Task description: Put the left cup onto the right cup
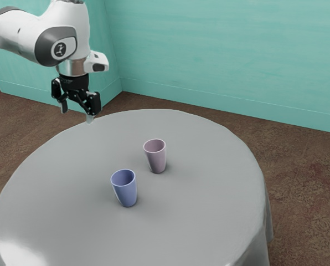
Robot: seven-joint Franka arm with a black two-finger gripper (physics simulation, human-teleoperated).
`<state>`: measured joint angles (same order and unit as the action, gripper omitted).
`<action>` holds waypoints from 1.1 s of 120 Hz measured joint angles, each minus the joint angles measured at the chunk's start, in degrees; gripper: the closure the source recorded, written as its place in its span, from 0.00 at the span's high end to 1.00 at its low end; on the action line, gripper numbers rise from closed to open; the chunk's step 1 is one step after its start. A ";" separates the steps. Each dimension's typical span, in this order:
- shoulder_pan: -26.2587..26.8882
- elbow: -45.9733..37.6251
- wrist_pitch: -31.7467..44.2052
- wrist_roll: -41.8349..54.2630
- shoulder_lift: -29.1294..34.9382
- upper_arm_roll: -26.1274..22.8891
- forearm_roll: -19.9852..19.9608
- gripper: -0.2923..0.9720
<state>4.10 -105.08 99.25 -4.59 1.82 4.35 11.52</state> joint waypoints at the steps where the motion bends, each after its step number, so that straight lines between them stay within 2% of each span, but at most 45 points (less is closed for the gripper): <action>1: -0.03 -0.32 0.23 -0.09 0.00 -0.03 -0.16 0.77; 20: -0.65 -5.83 3.92 -2.06 0.24 -0.21 -3.51 0.77; 53: -1.98 -11.23 7.48 -6.26 0.43 -0.31 -6.52 0.77; 81: -1.82 -15.51 11.40 -8.74 -0.06 -0.88 -7.45 0.77; 132: -0.67 -16.50 16.22 -11.16 -3.93 -1.97 -9.20 0.77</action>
<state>3.43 -121.58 115.47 -15.74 -2.11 2.38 2.32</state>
